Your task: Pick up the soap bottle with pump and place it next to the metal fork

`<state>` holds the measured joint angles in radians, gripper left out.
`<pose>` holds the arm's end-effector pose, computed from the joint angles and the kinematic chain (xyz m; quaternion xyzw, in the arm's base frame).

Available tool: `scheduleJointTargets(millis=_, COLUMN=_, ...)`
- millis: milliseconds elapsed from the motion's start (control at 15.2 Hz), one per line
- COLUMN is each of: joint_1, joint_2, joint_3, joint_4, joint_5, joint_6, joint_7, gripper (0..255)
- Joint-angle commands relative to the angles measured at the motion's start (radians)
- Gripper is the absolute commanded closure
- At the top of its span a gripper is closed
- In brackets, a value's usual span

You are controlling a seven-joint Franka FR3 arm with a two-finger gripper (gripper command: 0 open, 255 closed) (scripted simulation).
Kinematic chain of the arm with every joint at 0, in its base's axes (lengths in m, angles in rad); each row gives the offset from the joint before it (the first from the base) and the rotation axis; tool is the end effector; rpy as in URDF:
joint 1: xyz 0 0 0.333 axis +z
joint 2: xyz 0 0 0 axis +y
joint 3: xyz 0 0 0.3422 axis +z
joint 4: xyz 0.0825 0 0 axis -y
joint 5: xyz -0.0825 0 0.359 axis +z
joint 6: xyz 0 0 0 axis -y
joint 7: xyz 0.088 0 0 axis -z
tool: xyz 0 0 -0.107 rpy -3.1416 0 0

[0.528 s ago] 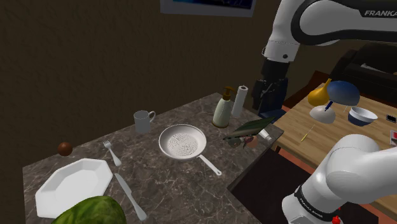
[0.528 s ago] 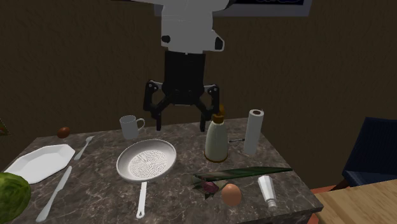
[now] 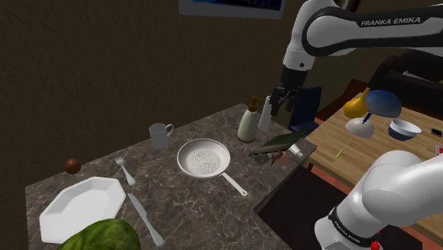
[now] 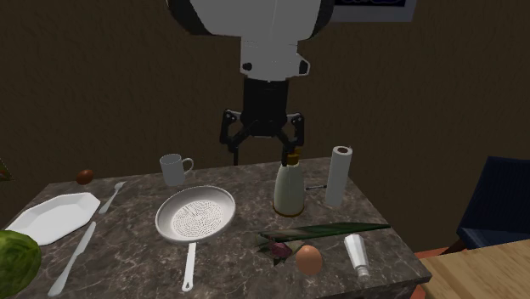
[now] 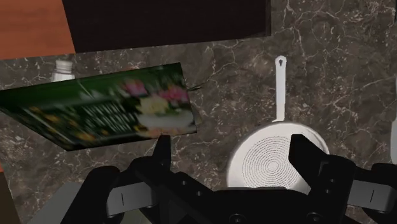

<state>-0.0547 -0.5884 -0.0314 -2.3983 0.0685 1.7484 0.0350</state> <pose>0.3275 -0.0241 0.5466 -0.9965 0.0646 0.0299 0.0429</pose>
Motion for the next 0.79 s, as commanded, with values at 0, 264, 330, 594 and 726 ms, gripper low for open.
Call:
scheduleJointTargets(millis=0, joint_1=-0.010, joint_2=0.069, joint_3=-0.013, joint_4=0.030, joint_5=-0.014, joint_6=0.054, joint_7=-0.017, gripper=0)
scheduleJointTargets(millis=264, joint_1=-0.028, joint_2=0.192, joint_3=-0.042, joint_4=0.093, joint_5=-0.037, joint_6=0.142, joint_7=-0.051, gripper=0)
scheduleJointTargets(millis=330, joint_1=-0.033, joint_2=0.223, joint_3=-0.049, joint_4=0.111, joint_5=-0.041, joint_6=0.161, joint_7=-0.059, gripper=0)
scheduleJointTargets(millis=594, joint_1=-0.048, joint_2=0.350, joint_3=-0.076, joint_4=0.197, joint_5=-0.051, joint_6=0.231, joint_7=-0.090, gripper=0)
scheduleJointTargets(millis=726, joint_1=-0.056, joint_2=0.413, joint_3=-0.088, joint_4=0.246, joint_5=-0.053, joint_6=0.259, joint_7=-0.106, gripper=0)
